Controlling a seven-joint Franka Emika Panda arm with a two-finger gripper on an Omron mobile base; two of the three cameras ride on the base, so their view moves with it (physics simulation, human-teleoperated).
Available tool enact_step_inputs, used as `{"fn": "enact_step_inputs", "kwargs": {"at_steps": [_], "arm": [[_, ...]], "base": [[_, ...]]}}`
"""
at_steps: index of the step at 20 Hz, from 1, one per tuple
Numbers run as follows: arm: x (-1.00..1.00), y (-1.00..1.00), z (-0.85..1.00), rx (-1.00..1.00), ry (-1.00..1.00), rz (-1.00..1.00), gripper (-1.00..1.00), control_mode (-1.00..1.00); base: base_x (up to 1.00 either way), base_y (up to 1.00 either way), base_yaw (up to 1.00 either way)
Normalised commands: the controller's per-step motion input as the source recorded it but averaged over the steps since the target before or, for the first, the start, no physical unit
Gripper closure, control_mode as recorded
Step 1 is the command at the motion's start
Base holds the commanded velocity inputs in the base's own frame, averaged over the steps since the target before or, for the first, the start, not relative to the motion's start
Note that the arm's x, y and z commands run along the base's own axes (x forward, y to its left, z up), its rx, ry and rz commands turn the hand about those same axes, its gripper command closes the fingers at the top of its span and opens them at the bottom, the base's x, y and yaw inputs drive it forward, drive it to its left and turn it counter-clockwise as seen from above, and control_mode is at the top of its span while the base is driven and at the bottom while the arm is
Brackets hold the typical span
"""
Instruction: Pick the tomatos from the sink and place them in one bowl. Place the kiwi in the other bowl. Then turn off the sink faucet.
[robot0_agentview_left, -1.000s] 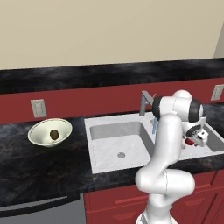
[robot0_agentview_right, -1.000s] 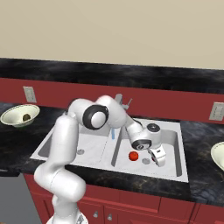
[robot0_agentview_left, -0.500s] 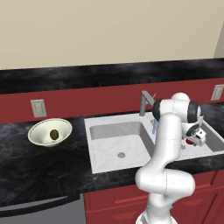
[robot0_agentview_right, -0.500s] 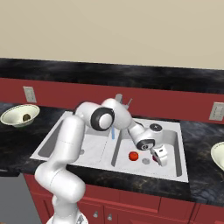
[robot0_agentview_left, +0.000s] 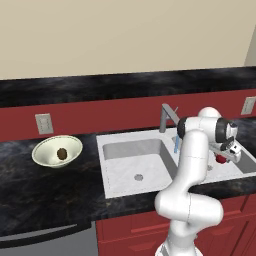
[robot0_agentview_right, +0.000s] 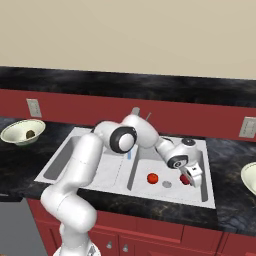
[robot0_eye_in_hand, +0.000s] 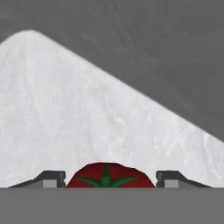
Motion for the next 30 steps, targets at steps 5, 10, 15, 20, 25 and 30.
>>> {"fn": "enact_step_inputs", "kwargs": {"at_steps": [5,10,15,20,25,30], "arm": [[-0.19,0.0,-0.35,0.05,0.19,-0.01,1.0,-1.0],[-0.4,-0.14,-0.01,0.06,-0.03,-0.07,1.0,-1.0],[-0.69,-0.1,0.32,0.02,-0.31,-0.1,1.0,-1.0],[-0.72,-0.08,0.57,-0.05,-0.35,-0.21,1.0,-1.0],[-0.46,-0.01,0.58,-0.21,-0.36,-0.34,1.0,-1.0],[-0.22,0.0,0.79,-0.19,-0.11,-0.32,1.0,-1.0]], "base": [[0.0,0.0,0.0],[0.0,0.0,0.0],[0.0,0.0,0.0],[0.0,0.0,0.0],[0.0,0.0,0.0],[0.0,0.0,0.0]]}}
